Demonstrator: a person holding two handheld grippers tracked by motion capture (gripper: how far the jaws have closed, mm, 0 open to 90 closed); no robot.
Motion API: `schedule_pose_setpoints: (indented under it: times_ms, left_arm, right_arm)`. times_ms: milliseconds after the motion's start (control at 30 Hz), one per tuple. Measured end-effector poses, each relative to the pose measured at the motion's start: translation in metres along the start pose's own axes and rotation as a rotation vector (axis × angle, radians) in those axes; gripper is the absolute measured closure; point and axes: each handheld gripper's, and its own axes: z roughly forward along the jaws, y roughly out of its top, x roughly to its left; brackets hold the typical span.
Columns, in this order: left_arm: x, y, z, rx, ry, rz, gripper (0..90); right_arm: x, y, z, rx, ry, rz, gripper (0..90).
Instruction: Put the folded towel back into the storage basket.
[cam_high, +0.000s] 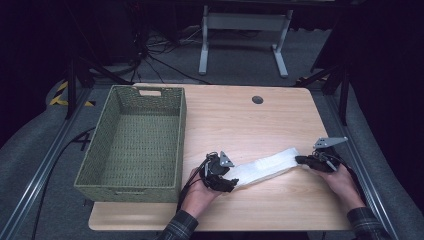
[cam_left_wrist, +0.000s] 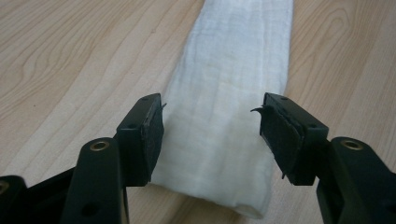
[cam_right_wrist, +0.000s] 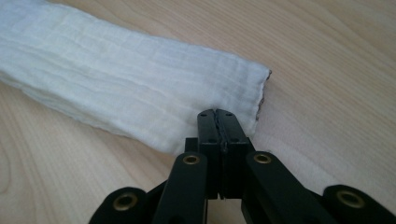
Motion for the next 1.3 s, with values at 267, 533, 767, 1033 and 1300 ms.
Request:
schedule_pose_setpoints:
  times_ms: [267,533,767,1033,1300]
  left_arm:
    - [0.001,0.000,-0.001,-0.005,0.005,-0.009,40.2]
    - [0.004,0.001,-0.001,-0.007,-0.001,-0.022,40.5]
    - [0.012,0.006,0.002,-0.009,-0.005,-0.035,48.5]
    - [0.017,0.020,0.010,0.028,0.011,-0.023,79.8]
    - [0.025,0.024,0.028,0.076,0.019,-0.042,89.5]
  right_arm:
    - [-0.008,0.021,0.018,-0.001,0.001,-0.020,89.7]
    - [-0.014,0.036,0.035,-0.022,0.015,-0.022,89.7]
    - [-0.015,0.046,0.039,-0.028,0.017,-0.033,85.2]
    - [-0.001,0.037,0.009,-0.074,0.051,-0.029,87.7]
    - [0.032,0.028,0.012,-0.066,0.144,-0.053,89.5]
